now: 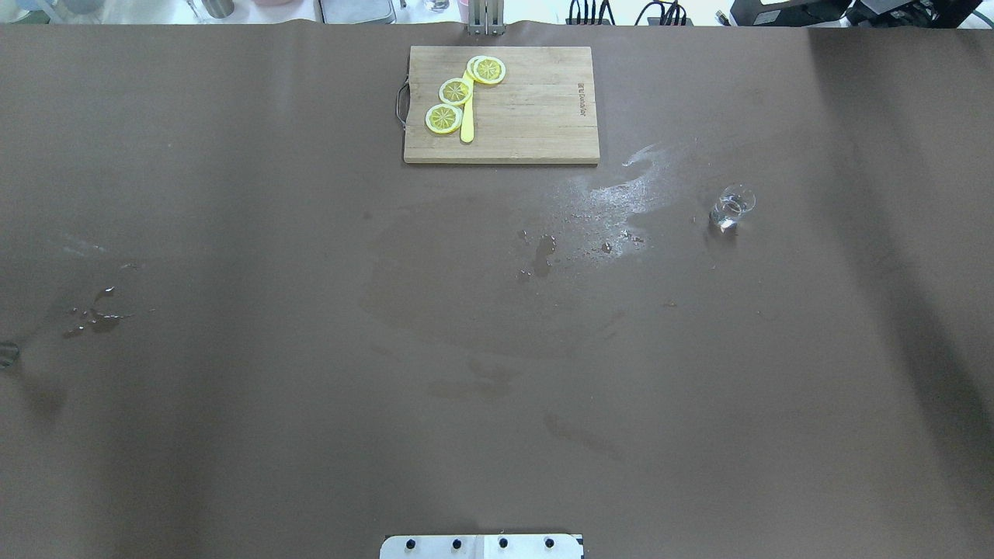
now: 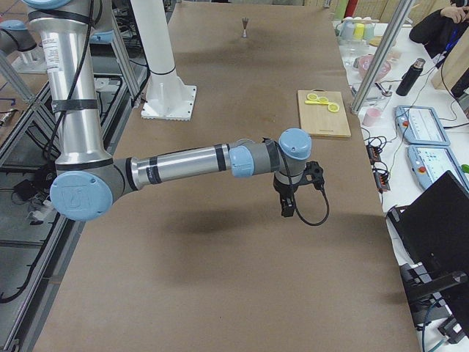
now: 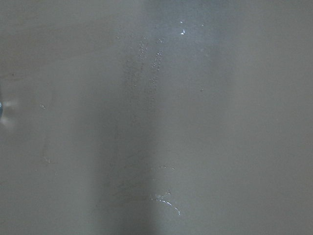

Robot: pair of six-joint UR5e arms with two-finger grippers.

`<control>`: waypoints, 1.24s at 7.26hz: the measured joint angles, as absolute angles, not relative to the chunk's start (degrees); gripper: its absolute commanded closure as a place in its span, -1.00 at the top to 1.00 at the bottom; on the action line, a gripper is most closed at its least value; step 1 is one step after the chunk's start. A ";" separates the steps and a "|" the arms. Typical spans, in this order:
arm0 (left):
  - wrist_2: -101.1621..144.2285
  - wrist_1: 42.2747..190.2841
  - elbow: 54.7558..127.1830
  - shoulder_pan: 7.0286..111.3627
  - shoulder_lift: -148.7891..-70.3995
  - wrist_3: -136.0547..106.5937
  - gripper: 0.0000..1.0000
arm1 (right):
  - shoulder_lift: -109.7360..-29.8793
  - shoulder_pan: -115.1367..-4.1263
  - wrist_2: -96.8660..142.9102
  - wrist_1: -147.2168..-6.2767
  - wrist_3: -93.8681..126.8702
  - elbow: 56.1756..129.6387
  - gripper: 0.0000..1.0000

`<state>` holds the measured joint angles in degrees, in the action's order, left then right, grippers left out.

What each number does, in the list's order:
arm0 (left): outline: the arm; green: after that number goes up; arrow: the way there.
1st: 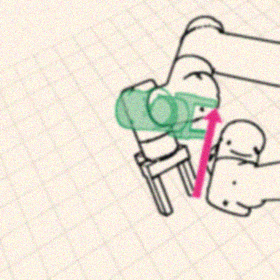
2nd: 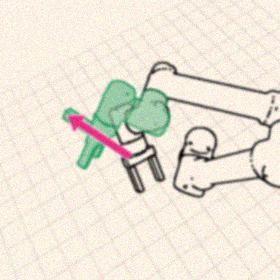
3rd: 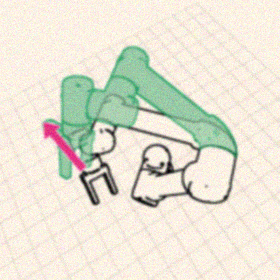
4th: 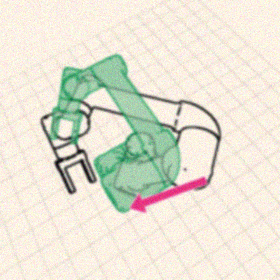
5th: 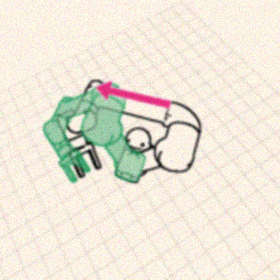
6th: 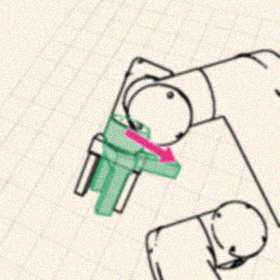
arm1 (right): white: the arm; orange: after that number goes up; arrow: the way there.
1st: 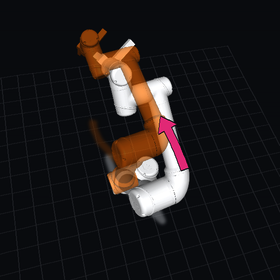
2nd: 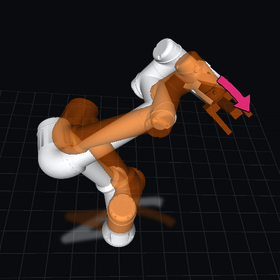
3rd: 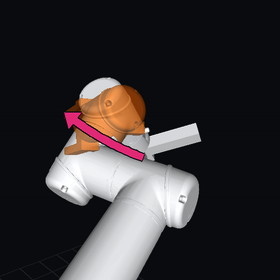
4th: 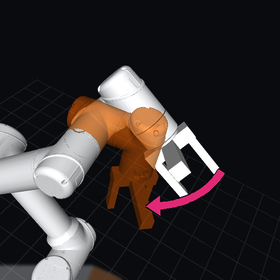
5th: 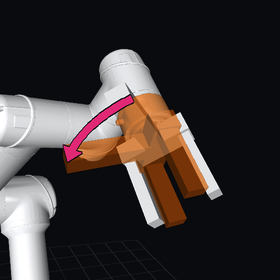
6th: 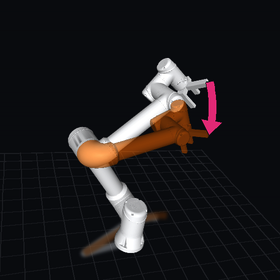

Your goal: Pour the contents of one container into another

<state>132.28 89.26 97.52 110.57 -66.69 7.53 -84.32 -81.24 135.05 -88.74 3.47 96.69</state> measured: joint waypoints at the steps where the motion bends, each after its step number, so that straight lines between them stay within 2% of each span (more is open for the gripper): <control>1: 132.26 89.27 97.57 110.57 -66.66 7.50 0.97 | -83.95 -79.30 135.39 -85.07 3.60 96.61 1.00; 4: 132.29 89.33 97.74 110.58 -66.58 7.28 0.97 | -84.06 -72.41 135.88 -64.91 3.81 93.85 1.00; 6: 132.24 89.27 98.00 110.64 -66.49 7.29 0.97 | -84.02 -71.86 138.29 -49.91 3.78 87.50 1.00; 9: 132.27 90.92 99.14 111.14 -66.27 7.55 0.98 | -83.66 -70.91 141.04 -39.51 3.77 82.65 1.00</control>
<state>132.27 90.92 99.14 111.14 -66.27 7.55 -83.66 -70.91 141.04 -39.51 3.77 82.65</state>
